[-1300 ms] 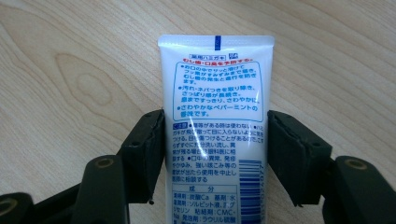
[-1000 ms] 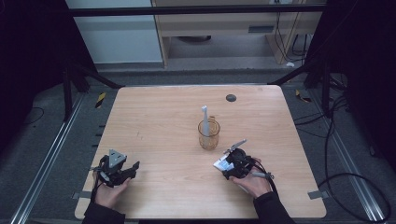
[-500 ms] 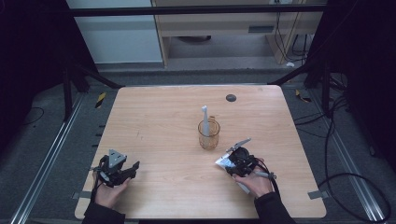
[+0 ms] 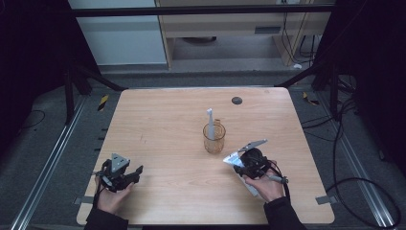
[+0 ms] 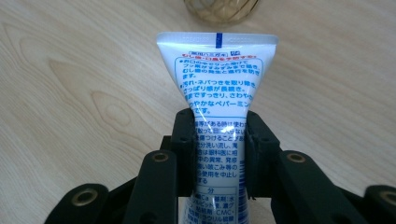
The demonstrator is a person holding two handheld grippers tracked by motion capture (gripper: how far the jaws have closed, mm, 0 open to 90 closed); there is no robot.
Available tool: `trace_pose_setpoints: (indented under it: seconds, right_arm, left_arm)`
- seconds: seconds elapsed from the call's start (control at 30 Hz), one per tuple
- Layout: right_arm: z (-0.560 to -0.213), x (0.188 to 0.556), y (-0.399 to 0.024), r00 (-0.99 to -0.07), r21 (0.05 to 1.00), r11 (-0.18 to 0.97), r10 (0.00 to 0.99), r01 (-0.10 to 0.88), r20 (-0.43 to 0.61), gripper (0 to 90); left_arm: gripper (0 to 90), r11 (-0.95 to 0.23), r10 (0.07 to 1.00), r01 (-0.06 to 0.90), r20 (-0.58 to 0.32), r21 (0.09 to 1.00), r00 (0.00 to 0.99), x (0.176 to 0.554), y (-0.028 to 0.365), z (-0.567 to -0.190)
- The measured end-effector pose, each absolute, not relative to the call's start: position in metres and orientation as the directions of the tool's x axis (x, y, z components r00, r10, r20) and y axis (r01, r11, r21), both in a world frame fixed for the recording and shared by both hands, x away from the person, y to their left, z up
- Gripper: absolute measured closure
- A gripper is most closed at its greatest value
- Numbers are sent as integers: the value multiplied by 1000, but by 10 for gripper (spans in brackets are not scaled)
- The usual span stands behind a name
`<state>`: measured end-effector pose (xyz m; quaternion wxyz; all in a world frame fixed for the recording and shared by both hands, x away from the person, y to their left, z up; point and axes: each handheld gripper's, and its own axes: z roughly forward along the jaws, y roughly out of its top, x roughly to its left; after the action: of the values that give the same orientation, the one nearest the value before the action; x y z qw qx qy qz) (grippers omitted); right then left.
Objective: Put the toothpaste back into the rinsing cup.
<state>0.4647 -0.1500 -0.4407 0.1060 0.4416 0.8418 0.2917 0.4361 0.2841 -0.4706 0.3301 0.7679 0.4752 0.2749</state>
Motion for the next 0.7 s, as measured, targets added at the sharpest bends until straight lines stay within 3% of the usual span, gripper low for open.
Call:
trace_pose_setpoints:
  seconds: [0.7]
  right_arm:
    - [-408, 463, -164, -543, 760, 286, 833, 583, 103, 702]
  left_arm:
    - [425, -331, 911, 547, 110, 769, 397, 436, 283, -470]
